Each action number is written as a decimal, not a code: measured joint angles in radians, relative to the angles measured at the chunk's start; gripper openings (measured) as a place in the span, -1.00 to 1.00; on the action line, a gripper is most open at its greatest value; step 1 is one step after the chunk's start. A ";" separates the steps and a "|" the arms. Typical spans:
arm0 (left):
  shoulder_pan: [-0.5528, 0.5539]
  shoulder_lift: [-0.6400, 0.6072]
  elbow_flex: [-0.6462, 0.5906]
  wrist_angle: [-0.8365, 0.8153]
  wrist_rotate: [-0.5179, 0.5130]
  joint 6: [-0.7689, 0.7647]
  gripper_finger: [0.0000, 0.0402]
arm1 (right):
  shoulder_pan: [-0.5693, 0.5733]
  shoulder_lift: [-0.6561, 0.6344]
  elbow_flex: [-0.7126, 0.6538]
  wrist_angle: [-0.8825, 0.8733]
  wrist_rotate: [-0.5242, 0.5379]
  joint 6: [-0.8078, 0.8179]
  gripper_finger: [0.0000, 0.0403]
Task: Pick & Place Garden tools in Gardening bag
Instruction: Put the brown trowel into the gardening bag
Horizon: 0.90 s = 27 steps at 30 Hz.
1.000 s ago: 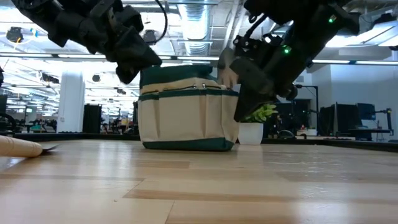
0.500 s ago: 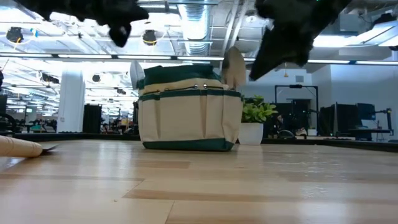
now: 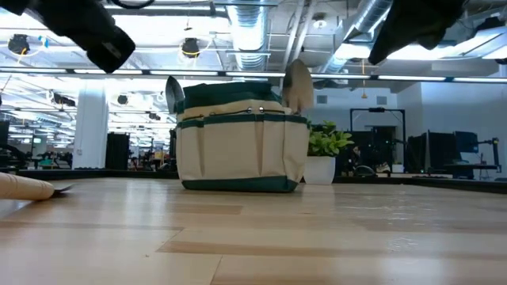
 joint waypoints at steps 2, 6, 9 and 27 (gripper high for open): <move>-0.050 0.025 -0.004 0.003 -0.017 0.002 -1.00 | 0.003 -0.018 0.000 -0.017 0.001 0.003 -1.00; -0.109 0.085 -0.048 0.014 -0.079 -0.039 -1.00 | -0.011 -0.036 -0.001 -0.016 0.000 -0.028 -1.00; -0.132 0.131 -0.105 0.110 -0.088 -0.087 -1.00 | -0.037 -0.041 -0.035 0.027 -0.047 -0.083 -1.00; -0.169 0.177 -0.294 0.356 0.121 -0.446 -1.00 | -0.146 -0.125 -0.325 0.535 -0.186 -0.263 -1.00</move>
